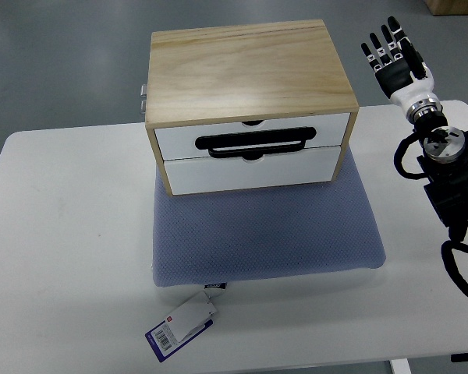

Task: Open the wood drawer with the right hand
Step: 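Raise the right hand up and over the top of the wooden cabinet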

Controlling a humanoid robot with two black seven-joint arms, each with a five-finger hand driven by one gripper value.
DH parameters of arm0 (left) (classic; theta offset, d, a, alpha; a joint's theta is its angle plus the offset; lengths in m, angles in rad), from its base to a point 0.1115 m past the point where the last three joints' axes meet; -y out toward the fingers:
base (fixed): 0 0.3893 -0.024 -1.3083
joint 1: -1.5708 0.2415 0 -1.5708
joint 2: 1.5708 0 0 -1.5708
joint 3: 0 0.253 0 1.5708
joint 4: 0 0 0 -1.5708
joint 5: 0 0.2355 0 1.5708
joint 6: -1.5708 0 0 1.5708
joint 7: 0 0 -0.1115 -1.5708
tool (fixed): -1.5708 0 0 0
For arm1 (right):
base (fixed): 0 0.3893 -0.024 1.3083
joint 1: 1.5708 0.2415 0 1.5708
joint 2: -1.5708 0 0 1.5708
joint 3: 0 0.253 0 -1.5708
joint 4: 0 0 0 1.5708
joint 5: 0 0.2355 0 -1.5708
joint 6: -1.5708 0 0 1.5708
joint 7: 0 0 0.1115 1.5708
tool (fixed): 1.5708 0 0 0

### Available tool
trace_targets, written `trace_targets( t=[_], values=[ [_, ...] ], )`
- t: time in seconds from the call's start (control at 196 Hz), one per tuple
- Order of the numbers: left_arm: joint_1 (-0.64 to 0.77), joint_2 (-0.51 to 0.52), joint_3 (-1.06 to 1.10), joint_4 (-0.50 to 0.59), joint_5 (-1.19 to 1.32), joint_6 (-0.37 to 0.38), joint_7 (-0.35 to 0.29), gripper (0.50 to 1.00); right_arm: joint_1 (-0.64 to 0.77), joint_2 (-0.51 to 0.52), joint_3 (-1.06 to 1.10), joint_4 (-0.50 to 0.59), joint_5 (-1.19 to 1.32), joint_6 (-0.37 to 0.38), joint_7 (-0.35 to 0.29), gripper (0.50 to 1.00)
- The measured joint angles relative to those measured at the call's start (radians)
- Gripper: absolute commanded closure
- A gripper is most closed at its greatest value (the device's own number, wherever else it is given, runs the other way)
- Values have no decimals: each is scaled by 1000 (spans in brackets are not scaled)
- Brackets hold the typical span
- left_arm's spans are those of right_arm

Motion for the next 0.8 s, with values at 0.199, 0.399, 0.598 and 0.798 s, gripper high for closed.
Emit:
trace_targets(
  t=[0.199, 0.399, 0.598, 0.798],
  values=[
    [0, 0, -1, 2, 0, 0, 0, 500, 0, -5, 2, -1, 0, 0, 0, 556],
    [0, 0, -2, 2, -2, 2, -3, 500, 7, -9, -3, -2, 0, 0, -1, 556],
    [0, 0, 0, -2, -2, 1, -3, 500, 77, -90, -109, -1, -2, 0, -4, 556],
    [0, 0, 1, -6, -2, -9, -3, 500, 227, -207, -398, 6, -16, -1, -39, 556]
  ],
)
